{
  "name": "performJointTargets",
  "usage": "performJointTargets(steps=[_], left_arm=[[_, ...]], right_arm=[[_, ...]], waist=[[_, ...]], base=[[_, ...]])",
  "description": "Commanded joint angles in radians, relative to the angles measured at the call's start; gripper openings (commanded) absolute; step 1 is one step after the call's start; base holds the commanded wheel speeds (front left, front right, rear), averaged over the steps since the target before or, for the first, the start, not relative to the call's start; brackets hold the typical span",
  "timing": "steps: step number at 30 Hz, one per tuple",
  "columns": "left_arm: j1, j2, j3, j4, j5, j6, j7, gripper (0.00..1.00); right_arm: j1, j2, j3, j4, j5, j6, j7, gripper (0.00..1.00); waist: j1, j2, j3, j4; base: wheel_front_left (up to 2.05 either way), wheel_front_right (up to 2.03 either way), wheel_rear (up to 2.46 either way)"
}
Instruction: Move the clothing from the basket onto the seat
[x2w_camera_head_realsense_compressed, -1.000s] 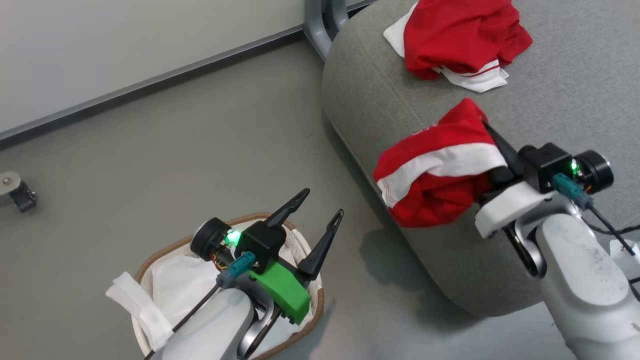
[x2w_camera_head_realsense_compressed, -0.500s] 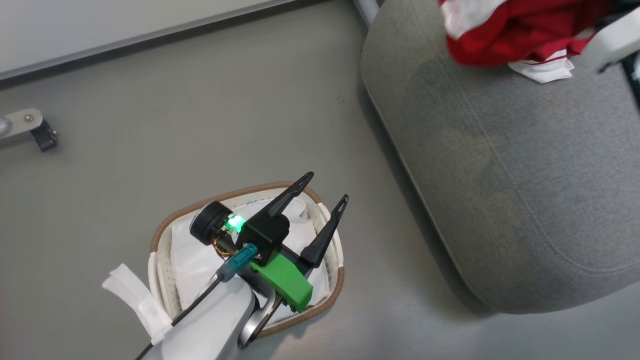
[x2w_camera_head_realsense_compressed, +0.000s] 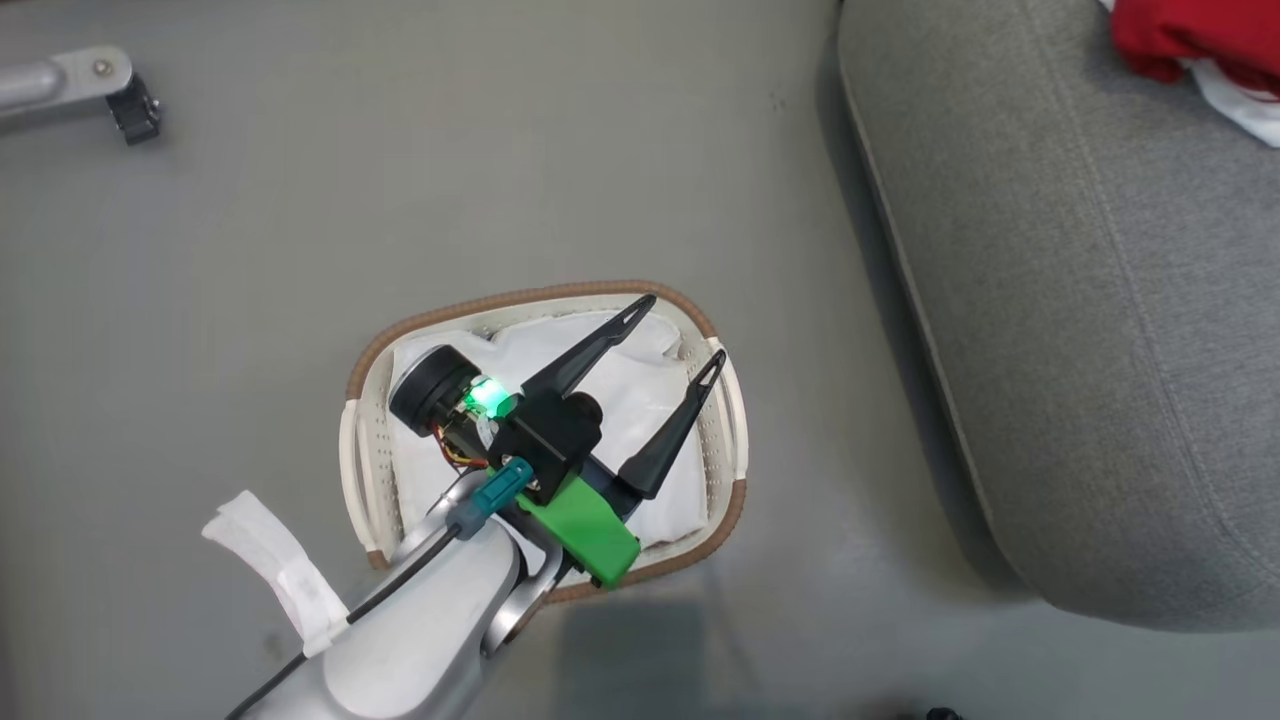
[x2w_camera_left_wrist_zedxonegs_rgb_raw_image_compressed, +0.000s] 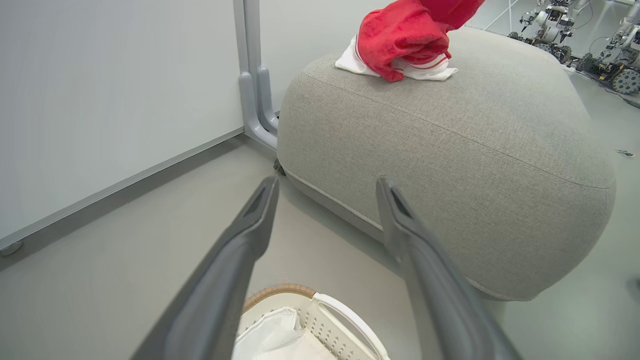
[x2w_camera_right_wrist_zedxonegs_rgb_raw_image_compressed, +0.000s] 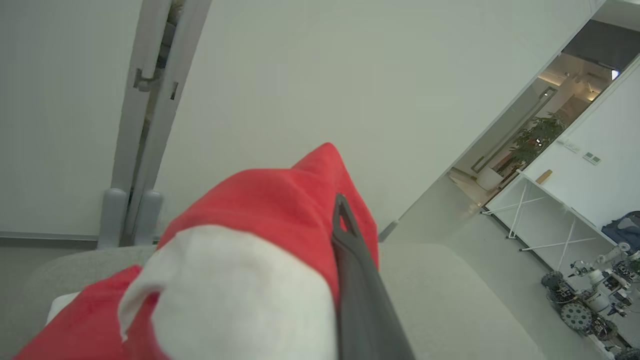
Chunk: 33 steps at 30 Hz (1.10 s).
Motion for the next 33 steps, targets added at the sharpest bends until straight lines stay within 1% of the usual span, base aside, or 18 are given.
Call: performJointTargets(steps=[1, 3, 7, 11, 13, 15, 16, 17, 22, 26, 33], left_arm=[[-0.015, 0.007, -0.001, -0.011, 0.008, 0.006, 0.004, 1.0], [-0.014, 0.011, -0.002, -0.019, 0.006, 0.008, 0.007, 1.0], [-0.016, 0.018, -0.006, -0.035, 0.006, 0.013, 0.016, 1.0], [-0.015, 0.026, -0.01, -0.048, 0.005, 0.015, 0.026, 1.0], [-0.013, 0.033, -0.009, -0.051, 0.003, 0.017, 0.029, 1.0], [-0.01, 0.038, -0.009, -0.052, 0.0, 0.019, 0.032, 1.0], [-0.007, 0.04, -0.01, -0.053, -0.001, 0.021, 0.034, 1.0], [-0.005, 0.041, -0.01, -0.054, -0.002, 0.021, 0.034, 1.0], [0.007, 0.047, -0.012, -0.058, -0.008, 0.028, 0.037, 1.0], [0.012, 0.059, -0.006, -0.068, -0.012, 0.034, 0.039, 1.0], [0.029, 0.072, 0.014, -0.075, -0.037, 0.052, 0.031, 1.0]], right_arm=[[0.038, 0.013, -0.018, 0.038, 0.003, -0.001, -0.014, 0.0], [0.069, 0.036, -0.05, 0.093, 0.006, -0.001, -0.032, 0.0], [0.135, 0.097, -0.075, 0.191, -0.016, -0.001, -0.076, 0.0], [0.167, 0.145, -0.091, 0.249, -0.032, -0.001, -0.114, 0.0], [0.179, 0.167, -0.1, 0.267, -0.041, -0.001, -0.13, 0.21], [0.185, 0.186, -0.11, 0.276, -0.054, -0.001, -0.143, 0.47], [0.188, 0.195, -0.113, 0.278, -0.058, -0.001, -0.146, 0.83], [0.193, 0.207, -0.114, 0.277, -0.061, -0.001, -0.151, 1.0], [0.229, 0.25, -0.111, 0.234, -0.071, -0.001, -0.162, 1.0], [0.297, 0.277, -0.086, 0.135, -0.075, -0.001, -0.163, 1.0], [0.46, 0.333, -0.089, -0.037, -0.062, -0.001, -0.163, 1.0]], waist=[[-0.0001, -0.0001, 0.062, 0.043], [-0.0001, -0.0001, 0.079, 0.043], [-0.0001, -0.0001, 0.098, 0.039], [-0.0001, -0.0001, 0.103, 0.026], [-0.0001, -0.0001, 0.102, 0.019], [-0.0001, -0.0001, 0.099, 0.011], [-0.0001, -0.0001, 0.097, 0.007], [-0.0001, -0.0001, 0.094, 0.003], [-0.0001, -0.0001, 0.077, -0.02], [-0.0001, -0.0001, 0.061, -0.038], [-0.0001, -0.0001, 0.022, -0.068]], base=[[0.0, 0.0, 0.0], [0.0, 0.0, 0.0], [0.0, 0.0, 0.0], [0.0, 0.0, 0.0], [0.0, 0.0, 0.0], [0.0, 0.0, 0.0], [0.0, 0.0, 0.0], [0.0, 0.0, 0.0], [0.0, 0.0, 0.0], [0.0, 0.0, 0.0], [0.0, 0.0, 0.0]])
